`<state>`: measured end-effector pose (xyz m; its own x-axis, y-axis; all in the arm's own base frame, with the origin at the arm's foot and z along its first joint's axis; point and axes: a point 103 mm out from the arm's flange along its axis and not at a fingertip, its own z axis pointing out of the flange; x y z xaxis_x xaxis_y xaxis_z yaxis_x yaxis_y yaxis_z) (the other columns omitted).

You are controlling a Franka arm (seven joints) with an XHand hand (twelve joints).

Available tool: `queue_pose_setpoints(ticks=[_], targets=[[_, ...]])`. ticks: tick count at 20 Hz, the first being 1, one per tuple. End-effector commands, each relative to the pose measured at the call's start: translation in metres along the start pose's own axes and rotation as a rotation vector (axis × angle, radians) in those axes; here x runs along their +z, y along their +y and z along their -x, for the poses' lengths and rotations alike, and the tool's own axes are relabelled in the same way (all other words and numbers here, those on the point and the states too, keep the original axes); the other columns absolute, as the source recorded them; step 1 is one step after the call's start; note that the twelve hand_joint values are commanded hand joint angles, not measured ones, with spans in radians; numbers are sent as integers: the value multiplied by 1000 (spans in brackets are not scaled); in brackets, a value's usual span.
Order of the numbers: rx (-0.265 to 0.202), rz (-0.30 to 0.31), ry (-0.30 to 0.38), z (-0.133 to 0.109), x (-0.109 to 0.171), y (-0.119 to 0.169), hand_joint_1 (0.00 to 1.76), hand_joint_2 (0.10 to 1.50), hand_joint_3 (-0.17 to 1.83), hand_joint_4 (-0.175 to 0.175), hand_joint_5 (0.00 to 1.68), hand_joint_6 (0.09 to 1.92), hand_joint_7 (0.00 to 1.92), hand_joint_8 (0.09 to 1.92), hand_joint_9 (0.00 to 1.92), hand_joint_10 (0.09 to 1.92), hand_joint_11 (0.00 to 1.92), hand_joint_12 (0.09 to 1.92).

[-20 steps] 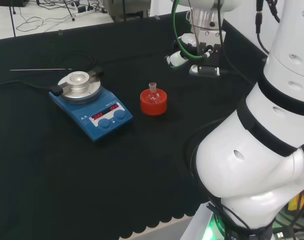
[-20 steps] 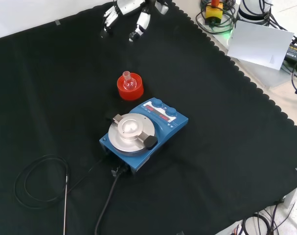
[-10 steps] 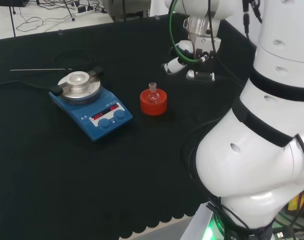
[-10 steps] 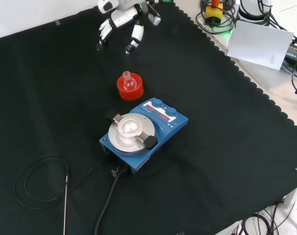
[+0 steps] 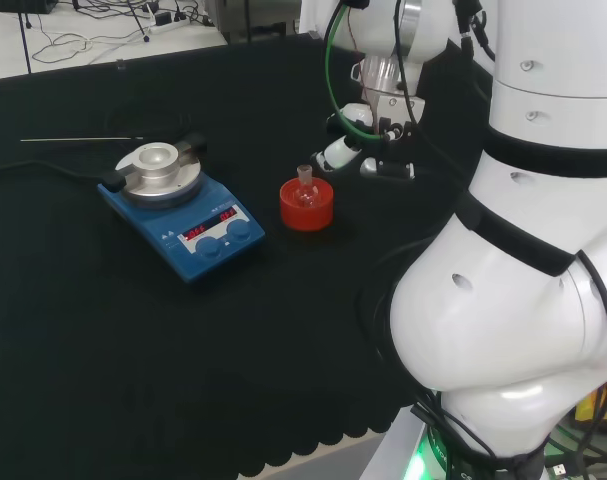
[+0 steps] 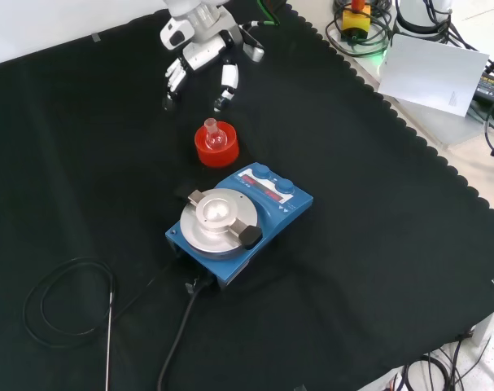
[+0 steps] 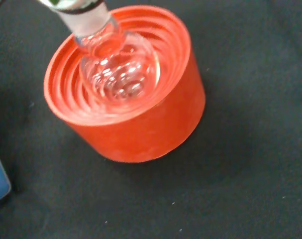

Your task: Pick up the round-bottom flask.

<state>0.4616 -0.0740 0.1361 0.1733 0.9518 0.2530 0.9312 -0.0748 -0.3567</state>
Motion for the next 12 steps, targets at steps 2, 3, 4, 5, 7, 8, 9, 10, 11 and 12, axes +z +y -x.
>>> queue_pose_setpoints(ticks=[2,3,4,5,7,8,9,10,11,12], targets=[[-19,-24,0,-8,10,1,797,634,659,-28,562,152,259,665,468,675,214,1398],[-21,-27,-2,-8,11,1,801,629,663,-28,569,155,259,665,468,675,213,1398],[-22,-30,-4,-10,12,2,804,625,665,-27,578,159,258,665,469,675,211,1398],[-24,-29,-9,-11,12,2,806,622,667,-27,588,163,257,664,470,675,210,1399],[-26,-27,-15,-13,14,4,814,614,669,-28,607,174,255,663,471,675,208,1401],[-25,-25,-17,-14,15,5,820,611,671,-29,616,179,253,662,471,675,208,1402],[-25,-22,-20,-15,16,6,829,607,672,-30,626,185,252,661,473,674,210,1404],[-26,-23,-24,-16,18,7,839,602,673,-31,637,192,252,661,477,675,216,1407],[-24,-26,-26,-16,19,8,848,599,675,-33,649,201,252,660,482,675,223,1411],[-23,-29,-27,-16,21,8,855,598,677,-34,661,209,251,660,485,674,228,1413]])
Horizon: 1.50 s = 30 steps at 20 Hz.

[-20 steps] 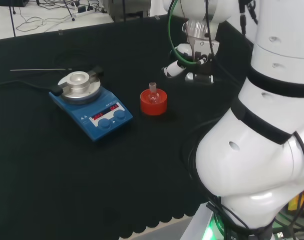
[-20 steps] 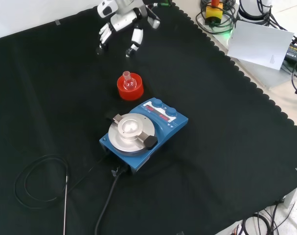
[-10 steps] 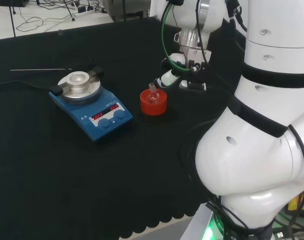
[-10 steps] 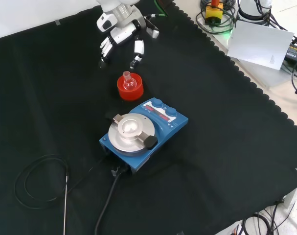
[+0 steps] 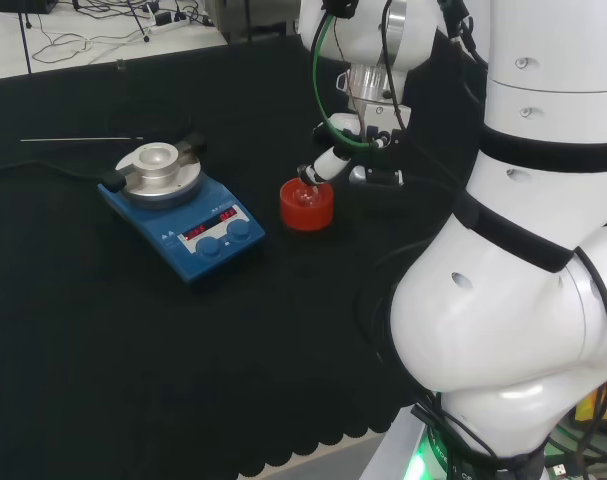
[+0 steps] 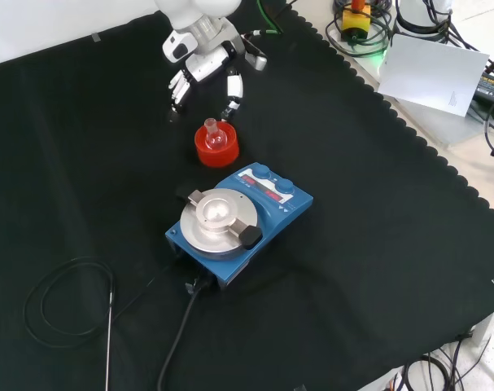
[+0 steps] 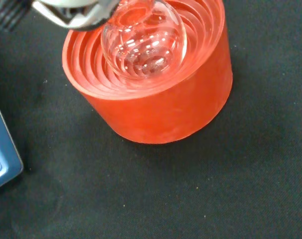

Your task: Pick up the round-bottom flask.

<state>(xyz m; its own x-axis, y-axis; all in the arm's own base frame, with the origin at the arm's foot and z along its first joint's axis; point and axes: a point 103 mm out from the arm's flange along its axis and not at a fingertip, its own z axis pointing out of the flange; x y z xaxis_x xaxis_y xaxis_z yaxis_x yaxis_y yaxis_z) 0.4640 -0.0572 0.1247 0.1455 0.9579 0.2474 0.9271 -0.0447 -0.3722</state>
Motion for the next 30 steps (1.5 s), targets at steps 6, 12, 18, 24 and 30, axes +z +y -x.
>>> queue_pose_setpoints(ticks=[6,12,18,24,30], targets=[[5,10,-18,-4,12,7,884,580,710,-37,636,437,262,657,522,637,257,1417],[1,16,-25,-3,16,10,906,578,720,-42,648,598,287,663,552,632,291,1417],[-12,25,-39,-8,15,12,916,581,728,-56,773,725,339,678,578,630,309,1405],[-18,24,-34,-1,12,11,925,583,730,-67,829,767,359,682,591,630,321,1400],[-19,24,-49,-10,14,13,931,582,734,-73,820,789,361,680,599,624,341,1385]])
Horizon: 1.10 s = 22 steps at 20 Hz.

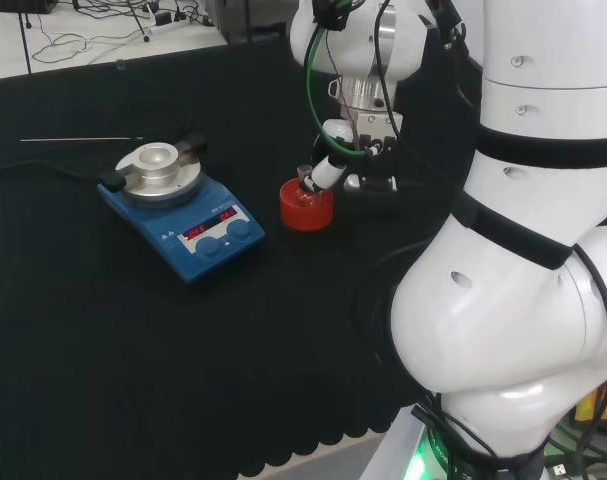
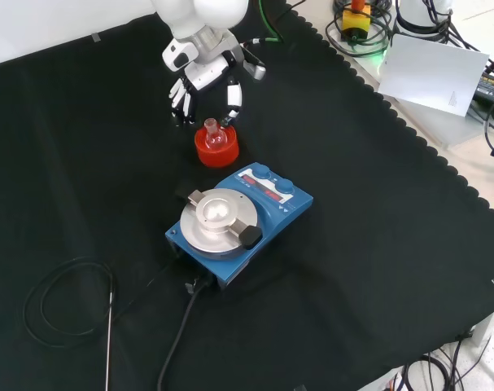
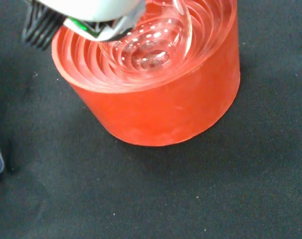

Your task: Pick up the round-bottom flask.

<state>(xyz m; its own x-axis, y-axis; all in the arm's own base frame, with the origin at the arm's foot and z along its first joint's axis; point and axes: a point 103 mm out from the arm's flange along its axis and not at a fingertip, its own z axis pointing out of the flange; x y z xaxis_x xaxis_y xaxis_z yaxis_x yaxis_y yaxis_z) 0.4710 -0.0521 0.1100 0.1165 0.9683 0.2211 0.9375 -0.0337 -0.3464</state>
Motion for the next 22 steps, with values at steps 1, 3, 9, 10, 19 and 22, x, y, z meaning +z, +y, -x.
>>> queue_pose_setpoints(ticks=[1,3,9,10,19,22], targets=[[-2,1,-14,-10,2,2,932,582,734,-72,812,788,360,680,600,624,342,1384],[-5,2,-15,-12,2,3,933,581,736,-69,795,800,356,679,604,622,344,1381],[-9,10,-28,-17,3,5,934,581,739,-69,778,825,352,679,609,617,347,1379],[-8,11,-30,-18,3,5,934,581,739,-69,780,827,351,679,610,617,348,1379],[-3,19,-34,-18,-1,6,937,584,742,-73,813,839,351,682,617,618,355,1378],[-9,26,-37,-21,-3,7,944,588,742,-77,842,843,353,684,621,618,361,1377]])
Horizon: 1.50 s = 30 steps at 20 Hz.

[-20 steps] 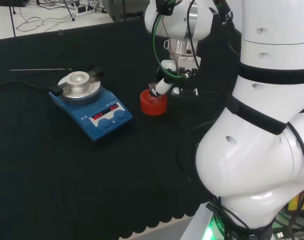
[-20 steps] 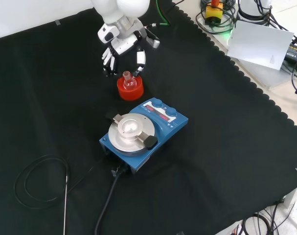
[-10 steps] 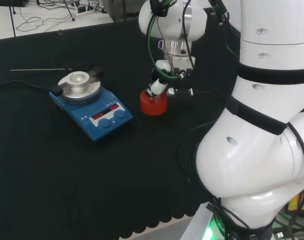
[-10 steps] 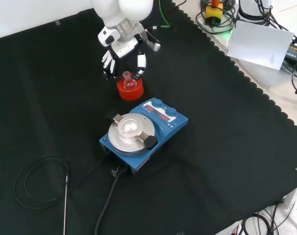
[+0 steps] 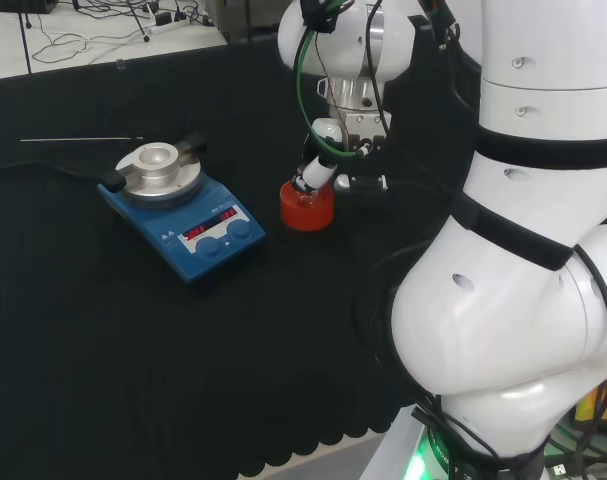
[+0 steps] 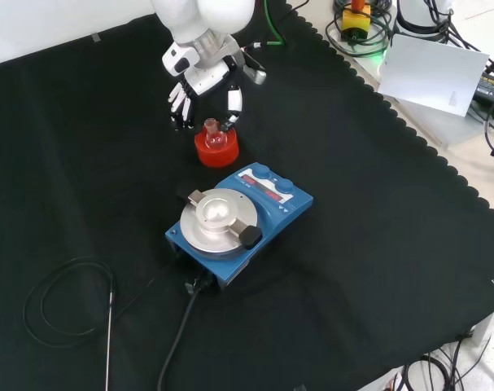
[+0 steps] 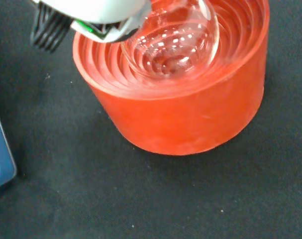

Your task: Pick up the round-bottom flask.

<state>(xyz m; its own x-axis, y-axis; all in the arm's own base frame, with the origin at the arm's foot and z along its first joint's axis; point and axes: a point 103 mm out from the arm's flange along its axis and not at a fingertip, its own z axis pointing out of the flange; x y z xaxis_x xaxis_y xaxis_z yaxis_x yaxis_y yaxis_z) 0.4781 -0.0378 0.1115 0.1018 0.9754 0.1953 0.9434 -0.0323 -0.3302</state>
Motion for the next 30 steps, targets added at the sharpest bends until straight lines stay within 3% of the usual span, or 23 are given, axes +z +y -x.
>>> queue_pose_setpoints(ticks=[1,5,7,8,11,13,15,20,30], targets=[[-3,11,-10,-6,-3,2,945,589,742,-77,849,843,354,685,622,618,365,1376],[6,17,-33,-7,-4,3,958,597,738,-81,905,839,360,689,633,617,383,1366],[17,25,-50,-7,-4,3,1027,748,554,85,1032,870,371,699,647,617,403,1359],[20,26,-59,-7,-3,4,1052,792,491,115,1071,866,384,702,661,615,422,1350],[27,34,-86,-6,-3,3,1103,813,469,69,1120,855,434,695,710,591,476,1321],[30,37,-95,-7,-5,3,1127,757,572,16,1142,865,476,682,750,565,511,1300],[32,33,-94,-8,-9,2,1138,709,667,-11,1148,893,506,674,778,546,533,1291],[37,22,-86,-14,-32,2,1145,676,734,-35,1149,922,530,673,800,533,554,1285],[28,43,-143,-41,-81,-18,1145,668,750,-34,1150,929,533,673,804,531,573,1282]])
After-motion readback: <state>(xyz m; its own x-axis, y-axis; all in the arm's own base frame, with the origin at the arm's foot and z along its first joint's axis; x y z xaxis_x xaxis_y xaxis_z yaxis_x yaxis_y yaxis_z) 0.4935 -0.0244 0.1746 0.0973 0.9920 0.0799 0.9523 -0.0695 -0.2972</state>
